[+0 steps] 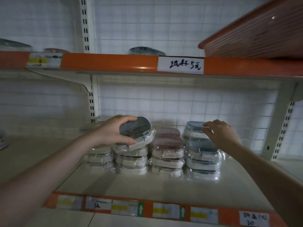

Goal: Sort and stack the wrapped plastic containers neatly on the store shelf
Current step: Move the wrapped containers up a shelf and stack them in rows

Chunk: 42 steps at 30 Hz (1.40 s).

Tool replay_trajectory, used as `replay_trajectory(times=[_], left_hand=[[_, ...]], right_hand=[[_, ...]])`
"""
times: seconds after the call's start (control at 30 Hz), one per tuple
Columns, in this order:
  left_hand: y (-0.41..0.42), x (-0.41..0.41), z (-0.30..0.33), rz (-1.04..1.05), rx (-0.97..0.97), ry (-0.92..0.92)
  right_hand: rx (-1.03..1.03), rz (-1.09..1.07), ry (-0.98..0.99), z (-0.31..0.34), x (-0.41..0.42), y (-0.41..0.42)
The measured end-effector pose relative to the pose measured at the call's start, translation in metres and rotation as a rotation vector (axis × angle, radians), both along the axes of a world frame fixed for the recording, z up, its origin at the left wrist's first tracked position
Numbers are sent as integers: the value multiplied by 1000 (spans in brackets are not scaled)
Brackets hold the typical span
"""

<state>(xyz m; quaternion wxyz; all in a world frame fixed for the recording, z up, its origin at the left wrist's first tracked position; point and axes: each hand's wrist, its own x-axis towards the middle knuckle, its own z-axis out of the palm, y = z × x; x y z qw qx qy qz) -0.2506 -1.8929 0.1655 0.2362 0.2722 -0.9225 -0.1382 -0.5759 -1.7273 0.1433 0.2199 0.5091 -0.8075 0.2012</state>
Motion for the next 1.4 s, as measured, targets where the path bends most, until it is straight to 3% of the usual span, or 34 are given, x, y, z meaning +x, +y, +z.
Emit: replay_trajectory(times=[0.7,0.9,1.4], left_hand=[[74,-248,-7,-268,-36,-237],[65,-274,-16,-258,-7,-333],[47,-288,-27,-227,-50,-323]], right_hand=[[-48,-208,-149,-62,-145,145],[-37,-262,-218,-73,-161,159],[68,-296,-209,-85,-170,154]])
